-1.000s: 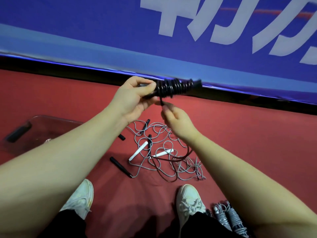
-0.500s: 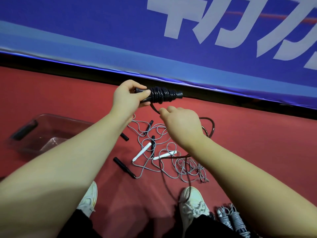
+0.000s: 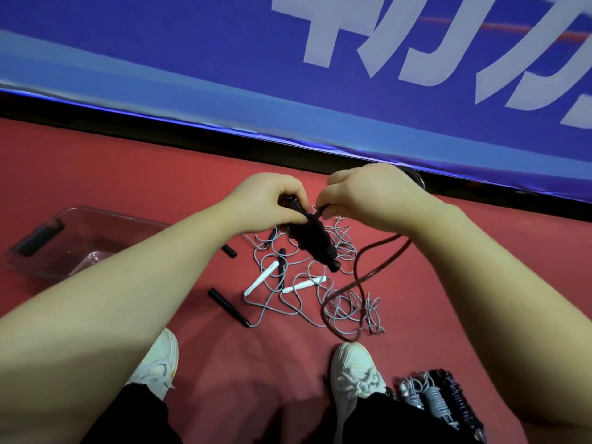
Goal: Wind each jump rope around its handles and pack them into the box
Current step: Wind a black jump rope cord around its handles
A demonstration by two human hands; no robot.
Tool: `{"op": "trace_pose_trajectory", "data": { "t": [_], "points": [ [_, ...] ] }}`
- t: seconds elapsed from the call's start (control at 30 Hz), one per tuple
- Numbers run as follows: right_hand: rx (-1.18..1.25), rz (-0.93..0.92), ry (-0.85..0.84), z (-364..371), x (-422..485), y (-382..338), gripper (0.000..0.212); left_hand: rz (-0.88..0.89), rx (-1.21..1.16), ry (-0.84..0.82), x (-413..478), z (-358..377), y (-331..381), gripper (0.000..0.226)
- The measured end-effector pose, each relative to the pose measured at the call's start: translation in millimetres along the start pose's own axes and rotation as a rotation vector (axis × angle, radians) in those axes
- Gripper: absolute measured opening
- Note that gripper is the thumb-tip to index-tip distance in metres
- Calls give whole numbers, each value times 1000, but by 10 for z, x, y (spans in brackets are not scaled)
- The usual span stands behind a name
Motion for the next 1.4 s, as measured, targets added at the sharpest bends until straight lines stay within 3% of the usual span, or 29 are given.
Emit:
{"op": "trace_pose_trajectory", "data": {
  "t": [0.23,0.33,0.47,0.63,0.73,0.8,0.9,0.97,1.03,1.17,1.4],
  "points": [
    [633,228,34,308,-195,99,29,-194,-514,-167,-123,-74,56,26],
    [1033,455,101,410,-283,-38,20,-223,-650,-143,-87,-140,70,21],
    [1498,682,130,533,-301,-182,24,-286,-745,-29,-33,-145,83,15],
    [1777,924,236,547,-184,-244,31,-415,-664,328,106,-75,58,7],
    [1745,1074,286,567,-142,-221,29,-421,-619,507,150,-88,-16,7],
    [1699,1166,329,590,-139,-191,25,-444,-506,509,126,-120,-58,8],
    [1619,1251,424,620,-137,-137,24,-454,-345,229,25,-73,19,10],
    [1535,1280,495,622,-130,-100,21,-419,-291,34,-56,2,120,37],
    [1479,1259,534,586,-100,-106,21,-314,-133,-36,-88,65,222,56],
    [1459,1170,574,466,-25,-167,26,-266,188,98,-65,135,266,69],
    [1369,1061,545,396,-11,-245,27,-308,20,302,-89,263,141,77]
  ]
}}
Point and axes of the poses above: each hand's wrist, its own x-axis towards the middle knuckle, its own z-axis out of the palm, y = z × x, the point moved 3 cm from there along x, towards the middle knuckle, and after that the axes turned 12 degrees about y, right-handed, at the moved point
